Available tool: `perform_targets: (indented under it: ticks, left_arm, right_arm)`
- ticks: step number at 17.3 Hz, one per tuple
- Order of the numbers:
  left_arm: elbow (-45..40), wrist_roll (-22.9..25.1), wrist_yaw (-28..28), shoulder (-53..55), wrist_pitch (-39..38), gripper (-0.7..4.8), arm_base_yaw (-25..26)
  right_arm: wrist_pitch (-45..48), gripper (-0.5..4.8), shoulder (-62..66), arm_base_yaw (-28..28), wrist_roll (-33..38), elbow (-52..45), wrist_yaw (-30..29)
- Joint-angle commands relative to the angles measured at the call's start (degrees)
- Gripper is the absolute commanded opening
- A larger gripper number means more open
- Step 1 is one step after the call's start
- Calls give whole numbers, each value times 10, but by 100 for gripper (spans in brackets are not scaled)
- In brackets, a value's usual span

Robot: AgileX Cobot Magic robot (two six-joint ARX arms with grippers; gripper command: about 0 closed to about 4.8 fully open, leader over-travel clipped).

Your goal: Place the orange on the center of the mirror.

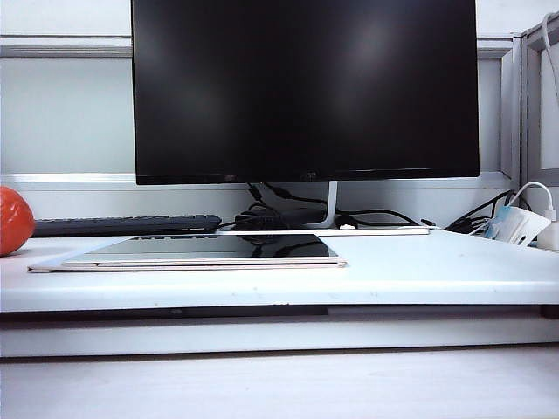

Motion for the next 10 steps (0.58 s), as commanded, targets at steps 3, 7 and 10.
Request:
perform_targets:
  ticks: [3, 7, 10]
  left_arm:
    - [1, 2, 2, 0, 4, -5, 0]
    - [1, 2, 2, 0, 4, -5, 0]
    - [1, -2, 5, 0, 4, -5, -1]
  right_arm:
    - [11, 0, 0, 0, -2, -4, 1]
    - [10, -1, 0, 1, 1, -4, -19]
    - [6, -1, 0, 1, 26, -4, -231]
